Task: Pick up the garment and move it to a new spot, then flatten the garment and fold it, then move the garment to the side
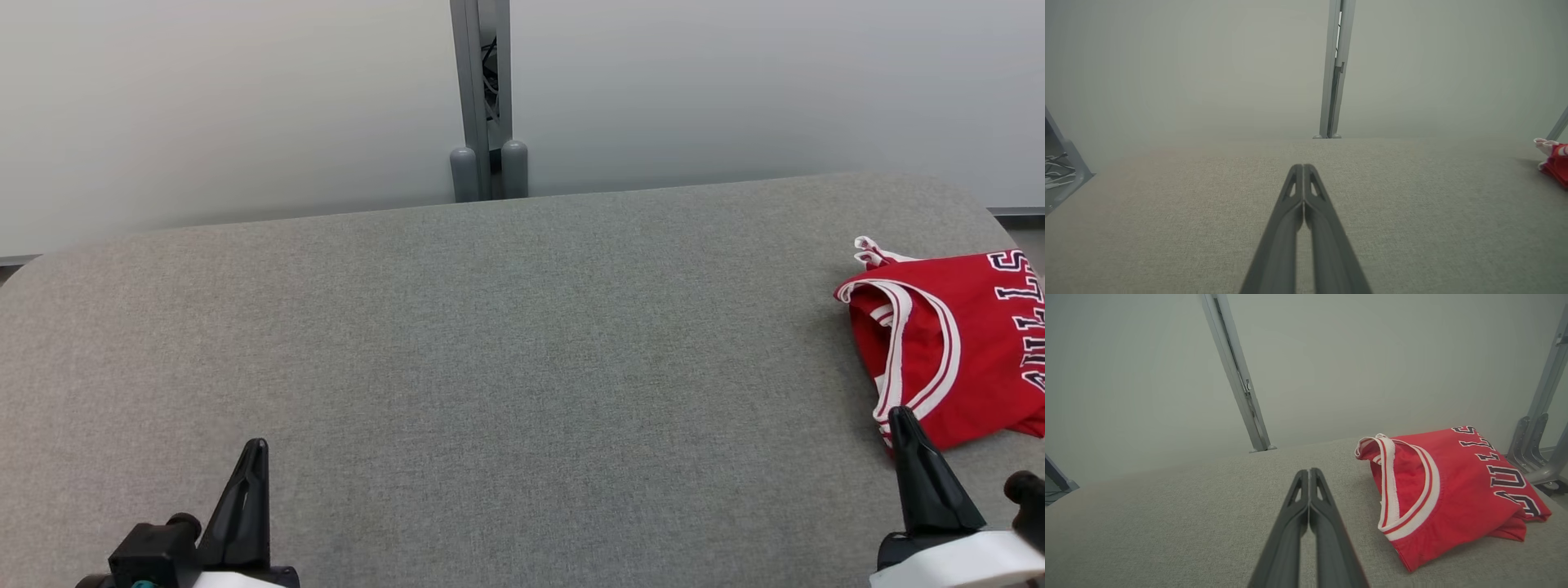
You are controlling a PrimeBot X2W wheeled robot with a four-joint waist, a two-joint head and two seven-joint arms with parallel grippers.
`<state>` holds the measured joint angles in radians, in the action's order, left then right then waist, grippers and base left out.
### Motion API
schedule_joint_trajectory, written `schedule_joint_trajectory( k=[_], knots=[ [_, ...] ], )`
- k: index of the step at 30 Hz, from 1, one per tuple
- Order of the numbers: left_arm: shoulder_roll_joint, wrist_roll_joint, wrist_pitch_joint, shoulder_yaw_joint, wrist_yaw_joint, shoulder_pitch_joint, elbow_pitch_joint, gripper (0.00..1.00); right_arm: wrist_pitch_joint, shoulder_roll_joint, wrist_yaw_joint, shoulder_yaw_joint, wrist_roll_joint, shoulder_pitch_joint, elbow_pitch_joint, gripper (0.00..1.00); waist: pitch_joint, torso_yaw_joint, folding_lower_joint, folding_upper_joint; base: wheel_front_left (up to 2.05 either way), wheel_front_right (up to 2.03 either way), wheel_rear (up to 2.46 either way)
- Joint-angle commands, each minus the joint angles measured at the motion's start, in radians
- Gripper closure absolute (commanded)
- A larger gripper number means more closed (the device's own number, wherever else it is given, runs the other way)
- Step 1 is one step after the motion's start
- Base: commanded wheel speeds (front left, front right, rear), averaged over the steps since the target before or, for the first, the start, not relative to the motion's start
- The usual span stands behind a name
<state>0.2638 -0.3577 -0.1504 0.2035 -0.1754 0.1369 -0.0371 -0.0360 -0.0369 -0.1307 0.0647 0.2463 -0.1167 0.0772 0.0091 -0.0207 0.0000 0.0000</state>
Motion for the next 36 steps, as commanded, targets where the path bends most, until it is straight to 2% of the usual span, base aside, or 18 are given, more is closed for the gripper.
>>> schedule_joint_trajectory(
  k=[1,6,16,36],
  knots=[
    [0.003,-0.044,-0.008,-0.006,0.013,-0.016,-0.010,1.00,0.020,-0.015,0.000,0.019,0.053,0.018,-0.001,1.00,0.000,0.000,0.0000,0.0000,0.00,0.00,0.00],
    [-0.015,-0.149,-0.017,-0.002,0.039,-0.032,0.011,1.00,0.074,-0.032,0.000,0.057,0.173,0.043,-0.044,1.00,0.001,0.002,0.0000,0.0000,0.00,0.00,0.00],
    [-0.043,-0.306,-0.030,0.005,0.077,-0.047,0.030,1.00,0.161,-0.048,0.000,0.122,0.342,0.083,-0.107,1.00,0.002,0.003,0.0000,0.0000,0.00,0.00,0.00],
    [-0.088,-0.558,-0.053,0.015,0.138,-0.070,0.061,1.00,0.312,-0.066,0.000,0.243,0.602,0.152,-0.207,1.00,0.003,0.007,0.0000,0.0000,0.00,0.00,0.00]
  ],
)
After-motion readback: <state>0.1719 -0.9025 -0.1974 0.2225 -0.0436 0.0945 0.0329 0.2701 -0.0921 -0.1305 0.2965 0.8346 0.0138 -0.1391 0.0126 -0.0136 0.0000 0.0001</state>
